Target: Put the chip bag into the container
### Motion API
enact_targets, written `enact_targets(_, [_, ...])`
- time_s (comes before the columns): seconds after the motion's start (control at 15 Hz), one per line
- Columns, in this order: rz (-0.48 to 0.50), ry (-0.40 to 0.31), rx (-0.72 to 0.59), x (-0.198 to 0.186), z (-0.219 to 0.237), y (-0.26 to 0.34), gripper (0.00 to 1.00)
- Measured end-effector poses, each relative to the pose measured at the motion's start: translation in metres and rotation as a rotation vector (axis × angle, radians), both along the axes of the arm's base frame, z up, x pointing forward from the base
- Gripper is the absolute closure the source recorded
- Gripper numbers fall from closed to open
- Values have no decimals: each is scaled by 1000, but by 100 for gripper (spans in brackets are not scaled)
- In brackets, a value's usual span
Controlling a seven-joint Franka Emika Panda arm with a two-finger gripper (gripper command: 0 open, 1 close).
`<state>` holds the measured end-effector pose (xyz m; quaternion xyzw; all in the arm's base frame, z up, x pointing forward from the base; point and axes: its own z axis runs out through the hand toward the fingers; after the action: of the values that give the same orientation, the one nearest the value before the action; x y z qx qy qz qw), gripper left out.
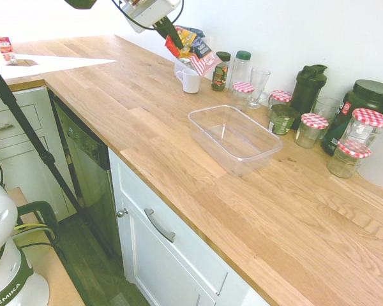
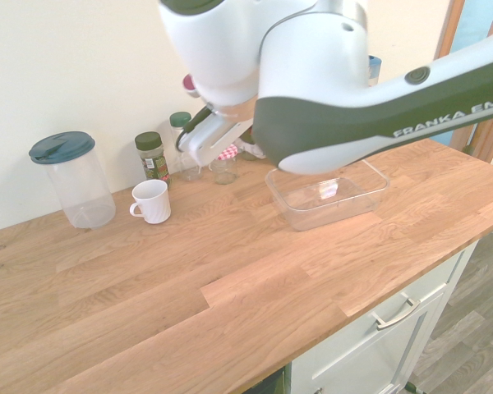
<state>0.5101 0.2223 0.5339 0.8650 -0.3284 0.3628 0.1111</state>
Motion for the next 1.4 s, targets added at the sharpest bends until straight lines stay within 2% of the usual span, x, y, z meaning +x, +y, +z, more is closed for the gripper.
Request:
enact_targets(0.53, [-92,61,85,9,-50,-118,100])
enact_targets(1.13, [-112,164,94,15,-112,-129,100])
enact_targets(1.2, [-117,176,96,17,-121,-130,0])
enact_targets(1.4, [-135,198,100,22,-137,-131,0])
